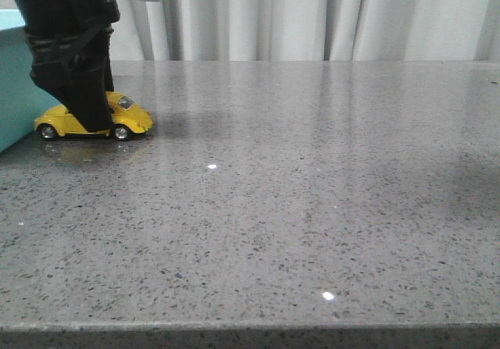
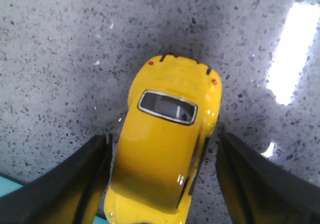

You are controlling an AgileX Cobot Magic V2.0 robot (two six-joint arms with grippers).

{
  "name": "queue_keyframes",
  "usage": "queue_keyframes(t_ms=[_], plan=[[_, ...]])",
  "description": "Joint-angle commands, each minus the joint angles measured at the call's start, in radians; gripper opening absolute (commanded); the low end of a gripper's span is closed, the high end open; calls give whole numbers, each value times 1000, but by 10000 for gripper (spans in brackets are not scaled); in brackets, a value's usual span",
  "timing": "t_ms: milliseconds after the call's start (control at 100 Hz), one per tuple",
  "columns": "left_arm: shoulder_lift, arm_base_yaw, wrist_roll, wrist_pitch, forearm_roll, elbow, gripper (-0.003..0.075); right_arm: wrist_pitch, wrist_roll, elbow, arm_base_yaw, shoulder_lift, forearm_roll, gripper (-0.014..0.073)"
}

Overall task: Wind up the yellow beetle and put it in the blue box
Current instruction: 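Lift the beetle with the left gripper and carry it over the box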

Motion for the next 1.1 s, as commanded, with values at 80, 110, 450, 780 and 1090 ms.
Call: queue_keyframes(t_ms=[80,110,450,780,1090], plan=[[-43,1,-11,-32,-6,-32,339,-89,-10,-26,2,-16,-16,539],[-43,1,-11,-32,-6,-32,320,-90,-10,-26,2,-16,-16,539],[-46,1,-11,-32,-10,-39,185,-91,-10,-26,2,-16,-16,539],[-144,14,-180,-63,-41,-220,185,-80,-10,-26,2,-16,-15,539],[-245,199,-656,-43,-41,-304,185,-81,-10,-26,2,-16,-15,539]])
